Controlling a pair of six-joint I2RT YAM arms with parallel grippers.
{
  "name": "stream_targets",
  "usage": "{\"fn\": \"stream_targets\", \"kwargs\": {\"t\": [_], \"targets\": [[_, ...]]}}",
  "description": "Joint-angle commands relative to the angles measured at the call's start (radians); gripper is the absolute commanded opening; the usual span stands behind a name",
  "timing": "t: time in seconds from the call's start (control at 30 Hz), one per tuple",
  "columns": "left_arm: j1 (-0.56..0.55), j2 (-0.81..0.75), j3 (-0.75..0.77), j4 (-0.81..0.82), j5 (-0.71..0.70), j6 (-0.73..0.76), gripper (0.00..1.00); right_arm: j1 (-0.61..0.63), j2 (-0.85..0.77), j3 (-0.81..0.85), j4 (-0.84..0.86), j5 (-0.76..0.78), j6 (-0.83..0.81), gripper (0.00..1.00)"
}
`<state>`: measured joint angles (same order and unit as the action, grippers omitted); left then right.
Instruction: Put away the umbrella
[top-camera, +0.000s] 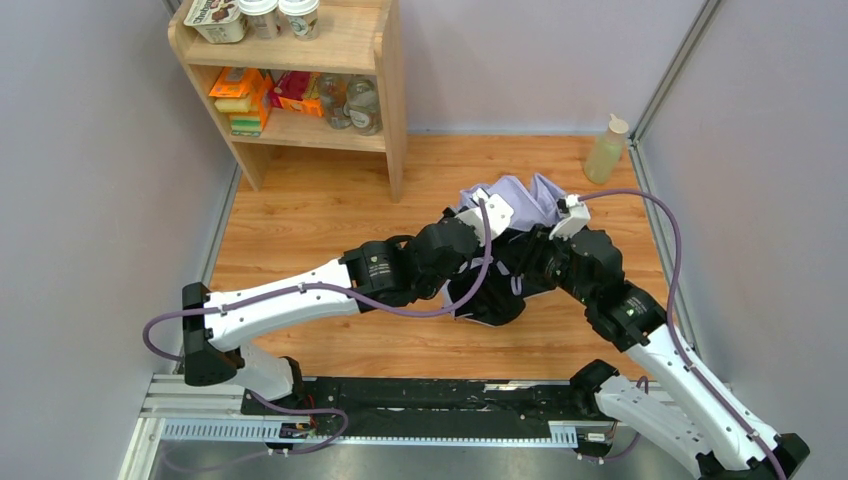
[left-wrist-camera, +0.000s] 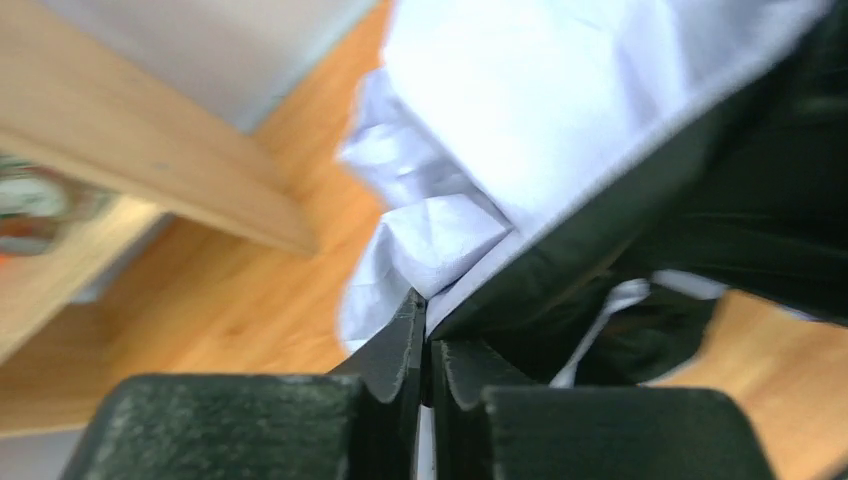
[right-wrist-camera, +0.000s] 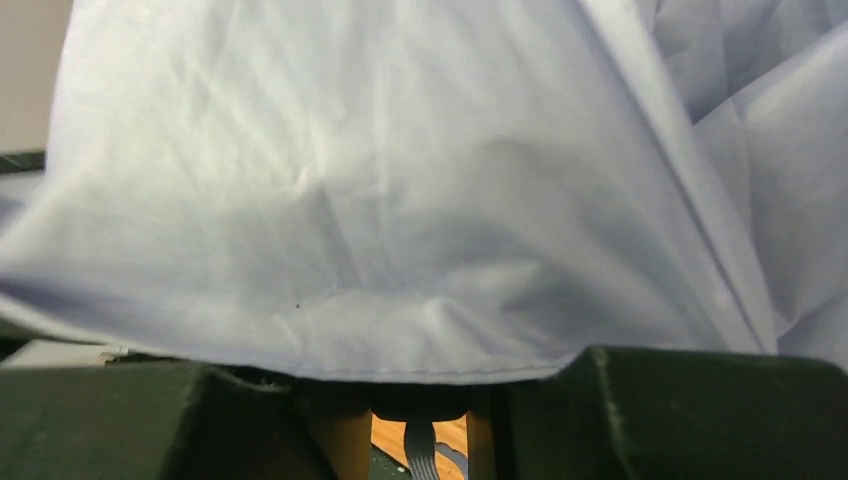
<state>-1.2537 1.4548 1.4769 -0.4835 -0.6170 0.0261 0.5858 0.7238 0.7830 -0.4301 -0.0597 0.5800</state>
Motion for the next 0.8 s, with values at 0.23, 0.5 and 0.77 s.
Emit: {"fn": "stream_targets", "kwargs": {"t": [0.23, 0.5, 0.77], "targets": [[-0.012, -0.269, -0.231, 0.239, -0.511, -0.034, 0.0, -0.003, -0.205, -0.194, 0.209, 0.189, 0.162, 0.0], [-0.013, -0.389, -0.342, 0.238, 0.037, -0.285, 0.0, -0.011, -0.118, -0.182, 0.402, -0.05, 0.192, 0.0], [-0.013, -0.477, -0.487, 0.177, 0.119, -0.39, 0.15, -0.113, -0.204, -0.244, 0.628, -0.333, 0.099, 0.0]]}}
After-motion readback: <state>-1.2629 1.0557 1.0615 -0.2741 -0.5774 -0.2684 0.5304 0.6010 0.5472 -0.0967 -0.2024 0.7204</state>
